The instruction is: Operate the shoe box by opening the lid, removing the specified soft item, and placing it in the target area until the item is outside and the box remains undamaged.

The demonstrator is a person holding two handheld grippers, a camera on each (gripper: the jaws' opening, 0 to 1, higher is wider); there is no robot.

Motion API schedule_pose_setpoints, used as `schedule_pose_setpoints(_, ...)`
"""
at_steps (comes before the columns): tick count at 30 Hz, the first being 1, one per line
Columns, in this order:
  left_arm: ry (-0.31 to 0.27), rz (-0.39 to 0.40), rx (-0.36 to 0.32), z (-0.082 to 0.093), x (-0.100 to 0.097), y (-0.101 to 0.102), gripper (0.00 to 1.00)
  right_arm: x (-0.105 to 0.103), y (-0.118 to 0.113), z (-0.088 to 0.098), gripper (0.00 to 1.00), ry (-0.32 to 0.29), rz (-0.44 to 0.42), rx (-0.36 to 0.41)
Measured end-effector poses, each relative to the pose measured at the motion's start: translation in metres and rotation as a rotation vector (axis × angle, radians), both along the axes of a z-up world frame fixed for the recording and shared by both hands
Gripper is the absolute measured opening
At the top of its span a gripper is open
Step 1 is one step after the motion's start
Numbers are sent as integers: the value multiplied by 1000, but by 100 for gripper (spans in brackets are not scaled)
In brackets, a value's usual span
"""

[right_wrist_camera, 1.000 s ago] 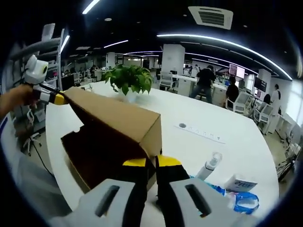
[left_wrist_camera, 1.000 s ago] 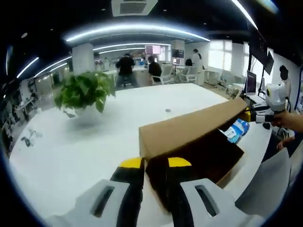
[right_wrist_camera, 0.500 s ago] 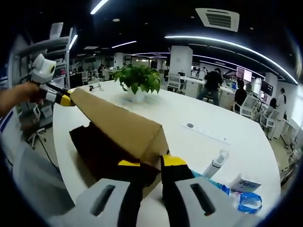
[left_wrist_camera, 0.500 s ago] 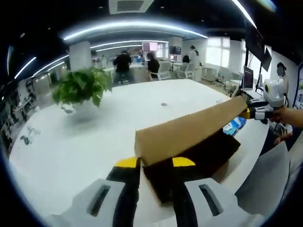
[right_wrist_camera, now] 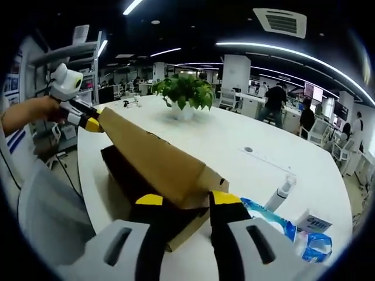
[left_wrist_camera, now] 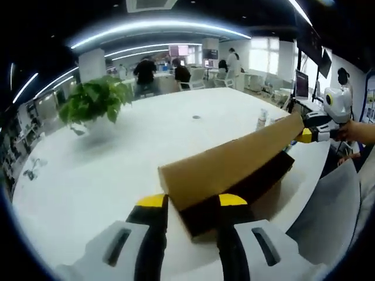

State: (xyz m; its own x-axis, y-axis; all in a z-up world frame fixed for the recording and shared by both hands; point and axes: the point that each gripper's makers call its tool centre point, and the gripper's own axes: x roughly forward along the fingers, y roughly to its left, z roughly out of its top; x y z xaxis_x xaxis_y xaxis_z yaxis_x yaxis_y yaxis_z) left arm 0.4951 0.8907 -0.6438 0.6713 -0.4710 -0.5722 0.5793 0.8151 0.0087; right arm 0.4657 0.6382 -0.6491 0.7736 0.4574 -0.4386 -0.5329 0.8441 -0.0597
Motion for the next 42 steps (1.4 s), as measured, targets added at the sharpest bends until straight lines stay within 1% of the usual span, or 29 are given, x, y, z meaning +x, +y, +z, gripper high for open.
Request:
schedule_pose_setpoints(8, 25, -25, 27, -13, -7, -1, 34, -8, 6, -9, 33, 21, 20, 2)
schedule_pose_setpoints(18, 73, -50, 52, -32, -20, -4, 41, -20, 11, -26, 40, 69, 42, 6)
schedule_pose_setpoints(27, 105, -66, 74, -50, -26, -5, 42, -26, 15, -41, 44, 99, 66, -10)
schedule_pose_setpoints(33, 140, -77, 89, -64, -31, -6, 43, -28, 15, -54, 45, 128, 69, -10)
schedule_pose_setpoints(35, 155, -71, 76, -68, -32, -6, 43, -29, 14, -58, 45, 139, 66, -5)
schedule_pose_setpoints(42, 179, -65, 69, -77, -35, -8, 43, -30, 12, -66, 43, 162, 46, 11)
